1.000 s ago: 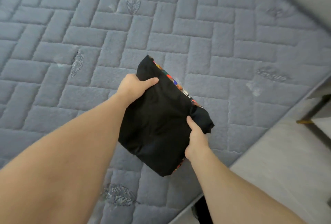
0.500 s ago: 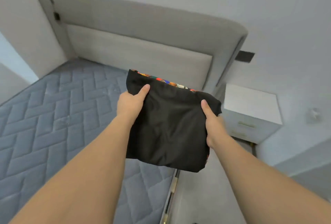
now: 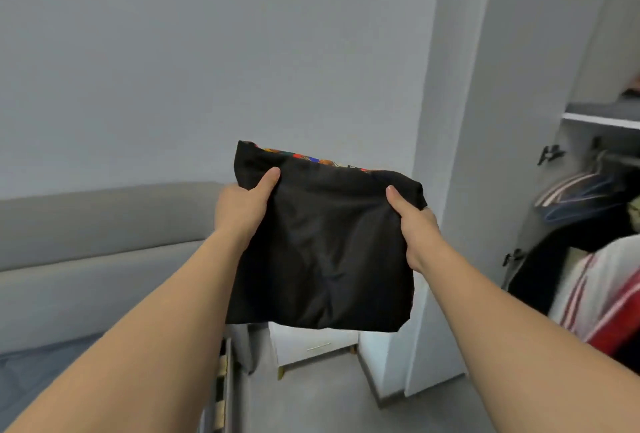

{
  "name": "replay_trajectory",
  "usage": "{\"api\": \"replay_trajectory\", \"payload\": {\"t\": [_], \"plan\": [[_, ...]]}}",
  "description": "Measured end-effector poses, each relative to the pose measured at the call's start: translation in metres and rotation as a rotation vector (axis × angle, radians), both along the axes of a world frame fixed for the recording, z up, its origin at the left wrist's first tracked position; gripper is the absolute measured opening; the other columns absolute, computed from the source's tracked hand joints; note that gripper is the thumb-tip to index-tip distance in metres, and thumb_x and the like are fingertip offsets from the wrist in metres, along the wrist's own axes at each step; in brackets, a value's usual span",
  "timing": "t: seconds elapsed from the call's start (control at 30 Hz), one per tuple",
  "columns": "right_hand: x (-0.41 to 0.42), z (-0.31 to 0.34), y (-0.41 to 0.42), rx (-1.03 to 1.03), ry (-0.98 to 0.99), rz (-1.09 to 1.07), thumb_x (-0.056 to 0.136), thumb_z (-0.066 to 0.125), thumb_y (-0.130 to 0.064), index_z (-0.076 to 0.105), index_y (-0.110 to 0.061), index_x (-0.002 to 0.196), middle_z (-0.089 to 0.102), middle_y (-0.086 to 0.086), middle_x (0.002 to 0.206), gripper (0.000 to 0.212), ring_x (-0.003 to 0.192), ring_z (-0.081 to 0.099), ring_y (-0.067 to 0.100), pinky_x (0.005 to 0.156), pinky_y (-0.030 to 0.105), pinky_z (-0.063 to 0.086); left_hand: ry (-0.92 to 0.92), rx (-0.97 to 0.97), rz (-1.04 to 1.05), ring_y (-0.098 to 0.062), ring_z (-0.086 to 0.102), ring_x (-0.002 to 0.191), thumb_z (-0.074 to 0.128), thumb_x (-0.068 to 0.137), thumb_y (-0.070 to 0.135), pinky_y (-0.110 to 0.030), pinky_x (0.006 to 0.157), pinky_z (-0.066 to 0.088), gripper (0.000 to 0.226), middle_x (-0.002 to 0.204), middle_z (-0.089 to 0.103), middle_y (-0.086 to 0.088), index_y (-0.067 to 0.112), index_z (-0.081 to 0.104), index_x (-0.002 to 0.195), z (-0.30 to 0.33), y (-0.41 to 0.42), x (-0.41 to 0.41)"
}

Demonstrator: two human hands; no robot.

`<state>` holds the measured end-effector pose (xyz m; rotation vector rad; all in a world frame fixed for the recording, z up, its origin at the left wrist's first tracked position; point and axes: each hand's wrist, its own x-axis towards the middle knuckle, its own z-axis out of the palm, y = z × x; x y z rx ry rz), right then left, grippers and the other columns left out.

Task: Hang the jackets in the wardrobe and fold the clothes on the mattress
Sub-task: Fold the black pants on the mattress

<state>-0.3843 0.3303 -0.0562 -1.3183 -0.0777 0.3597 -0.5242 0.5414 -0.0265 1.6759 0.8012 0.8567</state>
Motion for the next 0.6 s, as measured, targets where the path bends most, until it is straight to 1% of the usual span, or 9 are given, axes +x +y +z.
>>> {"api": "replay_trajectory", "payload": {"t": [0.1,0.13,0.23,0.3,0.33,0.4,0.43,0.53,0.6], "plan": [[0.040,0.019,-0.056,0.024,-0.030,-0.145,0.075,0.078,-0.054,0.050,-0.019,0.124,0.062,0.001,0.116,0.066,0.105,0.061,0.027,0.097,0.045,0.051,-0.039,0.023,-0.133,-0.016,0.067,0.086,0.071,0.073,0.066,-0.035,0.082,0.056,0.046,0.088,0.072,0.007,0.022,0.071,0.086,0.025,-0.038,0.063],[0.052,0.024,-0.073,0.035,-0.035,-0.188,0.075,0.078,-0.054,0.048,-0.019,0.125,0.061,0.001,0.117,0.067,0.105,0.060,0.027,0.096,0.045,0.050,-0.044,0.034,-0.174,-0.016,0.067,0.086,0.071,0.074,0.065,-0.036,0.082,0.056,0.045,0.088,0.072,0.006,0.021,0.071,0.085,0.033,-0.052,0.082],[0.081,0.038,-0.119,0.072,-0.065,-0.315,0.074,0.079,-0.053,0.046,-0.021,0.118,0.060,0.002,0.115,0.063,0.104,0.060,0.027,0.096,0.045,0.050,-0.059,0.063,-0.291,-0.016,0.067,0.084,0.071,0.076,0.064,-0.036,0.080,0.056,0.044,0.087,0.071,0.005,0.021,0.071,0.084,0.048,-0.086,0.140],[0.097,0.044,-0.143,0.088,-0.077,-0.405,0.070,0.082,-0.053,0.048,-0.017,0.120,0.062,0.003,0.117,0.070,0.103,0.063,0.027,0.096,0.047,0.051,-0.067,0.065,-0.370,-0.016,0.067,0.084,0.071,0.076,0.064,-0.035,0.079,0.056,0.044,0.086,0.071,0.005,0.021,0.071,0.085,0.054,-0.106,0.172],[0.107,0.047,-0.158,0.102,-0.091,-0.454,0.070,0.083,-0.051,0.051,-0.016,0.118,0.064,0.004,0.115,0.067,0.101,0.064,0.026,0.093,0.045,0.053,-0.077,0.062,-0.415,-0.016,0.067,0.084,0.070,0.077,0.063,-0.034,0.077,0.056,0.042,0.086,0.071,0.006,0.021,0.071,0.085,0.057,-0.119,0.193],[0.117,0.053,-0.173,0.124,-0.106,-0.504,0.077,0.081,-0.043,0.054,-0.018,0.103,0.065,0.001,0.104,0.045,0.093,0.065,0.021,0.084,0.036,0.055,-0.100,0.057,-0.475,-0.015,0.067,0.083,0.070,0.079,0.060,-0.032,0.073,0.054,0.039,0.086,0.071,0.006,0.022,0.071,0.085,0.059,-0.132,0.218],[0.125,0.055,-0.182,0.127,-0.115,-0.549,0.079,0.080,-0.041,0.053,-0.018,0.100,0.064,0.000,0.101,0.041,0.091,0.065,0.019,0.081,0.035,0.054,-0.103,0.051,-0.522,-0.015,0.067,0.084,0.070,0.079,0.060,-0.032,0.073,0.054,0.039,0.087,0.072,0.006,0.022,0.071,0.086,0.061,-0.140,0.233],[0.145,0.068,-0.201,0.139,-0.155,-0.653,0.074,0.083,-0.043,0.054,-0.015,0.119,0.067,0.002,0.112,0.060,0.097,0.068,0.022,0.088,0.040,0.056,-0.137,0.047,-0.640,-0.016,0.068,0.086,0.069,0.078,0.062,-0.033,0.075,0.055,0.042,0.089,0.073,0.006,0.022,0.073,0.090,0.072,-0.159,0.277],[0.156,0.077,-0.215,0.147,-0.176,-0.720,0.070,0.085,-0.046,0.054,-0.016,0.125,0.068,0.003,0.116,0.069,0.097,0.069,0.022,0.088,0.042,0.057,-0.160,0.032,-0.721,-0.015,0.067,0.086,0.067,0.080,0.061,-0.031,0.073,0.054,0.039,0.090,0.072,0.007,0.024,0.072,0.092,0.083,-0.175,0.304]]}}
